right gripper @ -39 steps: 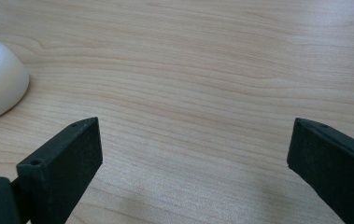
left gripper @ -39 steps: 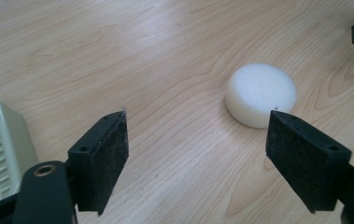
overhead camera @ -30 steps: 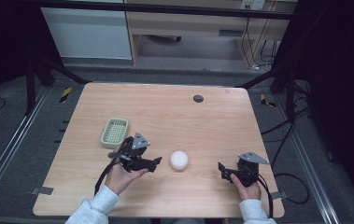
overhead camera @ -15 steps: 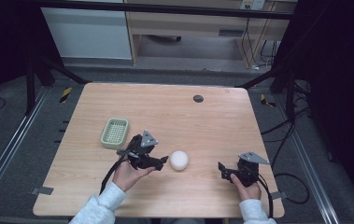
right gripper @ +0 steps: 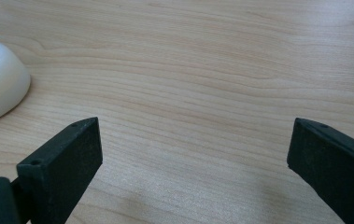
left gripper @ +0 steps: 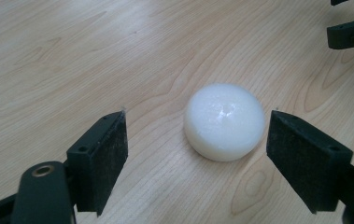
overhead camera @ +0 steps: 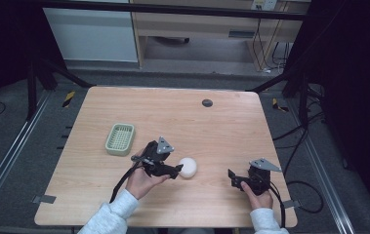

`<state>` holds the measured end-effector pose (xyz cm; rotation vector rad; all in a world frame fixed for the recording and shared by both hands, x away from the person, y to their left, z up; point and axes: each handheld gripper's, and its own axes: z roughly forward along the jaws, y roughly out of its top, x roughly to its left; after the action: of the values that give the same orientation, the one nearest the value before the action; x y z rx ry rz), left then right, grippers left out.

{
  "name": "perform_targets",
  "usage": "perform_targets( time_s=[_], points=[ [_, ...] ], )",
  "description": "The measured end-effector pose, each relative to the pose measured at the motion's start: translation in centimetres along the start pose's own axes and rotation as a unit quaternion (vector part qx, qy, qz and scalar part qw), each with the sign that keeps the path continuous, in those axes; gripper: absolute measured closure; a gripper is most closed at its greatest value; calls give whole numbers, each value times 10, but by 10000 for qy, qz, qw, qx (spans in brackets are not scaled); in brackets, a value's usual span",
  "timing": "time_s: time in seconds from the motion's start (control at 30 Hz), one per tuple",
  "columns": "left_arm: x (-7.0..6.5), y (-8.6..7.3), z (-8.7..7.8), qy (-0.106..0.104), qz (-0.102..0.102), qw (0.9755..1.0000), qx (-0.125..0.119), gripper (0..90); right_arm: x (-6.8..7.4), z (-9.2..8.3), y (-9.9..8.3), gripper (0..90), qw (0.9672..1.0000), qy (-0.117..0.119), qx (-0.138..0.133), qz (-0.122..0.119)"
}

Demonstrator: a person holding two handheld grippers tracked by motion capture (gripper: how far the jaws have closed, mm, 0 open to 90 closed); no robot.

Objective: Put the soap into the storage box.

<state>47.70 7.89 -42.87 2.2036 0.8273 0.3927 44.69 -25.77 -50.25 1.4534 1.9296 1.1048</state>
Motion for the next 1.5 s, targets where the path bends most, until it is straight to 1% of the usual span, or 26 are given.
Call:
perform_targets(
  time_s=[0.23,0.37,0.57,0.63,0.73,0.97,1.2,1.23,1.3,1.5],
  points=[
    [-3,3,6,-33,11,10000,14,205,0,0,0,37,10000,5,5,2],
    [-6,4,12,-44,20,10000,66,205,0,0,0,37,10000,4,3,5],
    [-6,5,16,-7,25,10000,74,204,0,0,0,37,10000,12,2,-2],
    [-6,5,18,-7,33,9999,129,201,0,0,0,37,10000,12,0,2],
    [-7,5,21,11,31,9999,130,196,0,0,0,37,10000,14,3,2],
    [-10,5,29,-30,33,9999,162,188,0,0,0,37,10000,14,0,6],
    [-15,7,35,-37,89,9997,219,184,0,0,0,37,10000,21,-2,6],
    [-16,7,37,-63,101,9996,238,183,0,0,0,37,10000,28,0,3],
    [-17,7,39,-76,76,9996,248,179,0,0,0,37,10000,29,1,7],
    [-18,6,43,-102,89,9994,303,178,0,0,0,37,10000,41,25,6]
  ],
)
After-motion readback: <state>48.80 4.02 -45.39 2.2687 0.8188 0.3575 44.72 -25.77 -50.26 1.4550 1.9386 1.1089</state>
